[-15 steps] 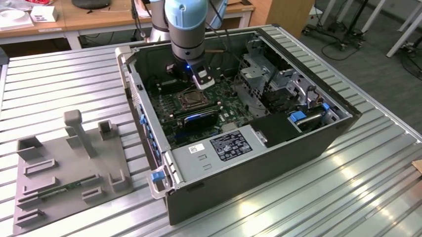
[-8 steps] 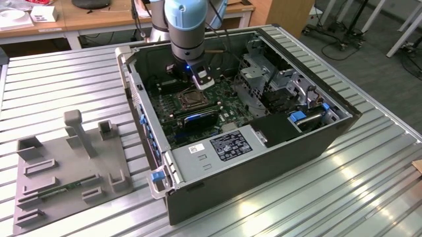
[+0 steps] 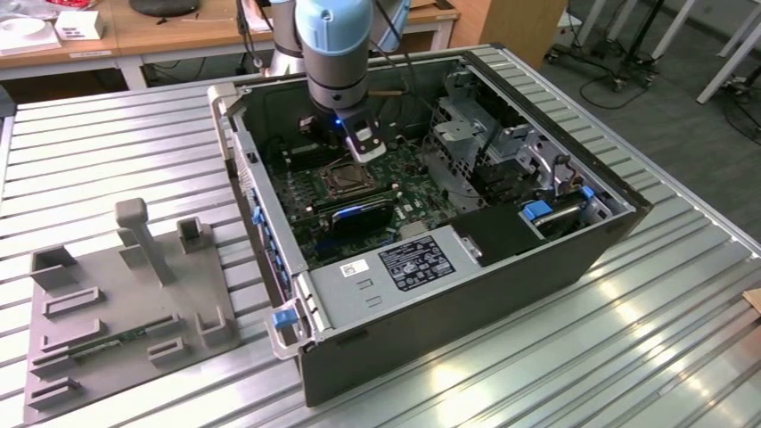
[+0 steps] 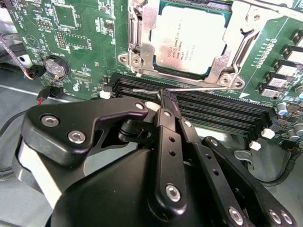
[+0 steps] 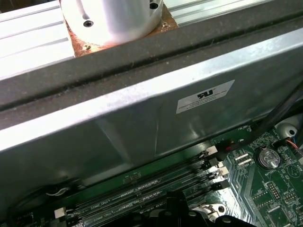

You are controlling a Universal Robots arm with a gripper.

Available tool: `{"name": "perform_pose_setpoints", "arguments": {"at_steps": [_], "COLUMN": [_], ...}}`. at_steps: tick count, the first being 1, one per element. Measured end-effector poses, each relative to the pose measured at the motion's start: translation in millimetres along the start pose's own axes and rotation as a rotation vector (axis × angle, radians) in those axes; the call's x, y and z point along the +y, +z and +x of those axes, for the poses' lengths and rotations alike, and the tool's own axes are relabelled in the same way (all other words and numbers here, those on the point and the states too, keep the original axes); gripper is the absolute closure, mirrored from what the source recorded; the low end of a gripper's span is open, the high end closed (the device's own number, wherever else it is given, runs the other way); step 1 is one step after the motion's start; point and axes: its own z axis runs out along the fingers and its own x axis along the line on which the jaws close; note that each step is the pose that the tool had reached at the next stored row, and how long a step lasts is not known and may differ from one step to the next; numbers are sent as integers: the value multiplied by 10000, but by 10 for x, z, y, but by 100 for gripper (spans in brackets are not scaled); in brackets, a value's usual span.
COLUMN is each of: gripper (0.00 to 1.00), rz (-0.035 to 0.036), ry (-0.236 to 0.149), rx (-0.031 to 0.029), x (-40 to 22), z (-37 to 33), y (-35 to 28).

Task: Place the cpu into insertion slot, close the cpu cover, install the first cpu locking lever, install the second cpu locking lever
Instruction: 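Install the first cpu locking lever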

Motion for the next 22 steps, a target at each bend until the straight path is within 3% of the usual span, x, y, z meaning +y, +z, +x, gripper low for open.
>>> {"name": "perform_pose_setpoints", "arguments": {"at_steps": [8,15,22], "gripper": [90,90,90], "rz": [-5,0,39], "ry": [-8,-10,-18], "rx": [-17,-23,-37], "x": [-8,-23,-29], "z": [17,20,20], "y": [-2,35,49]}}
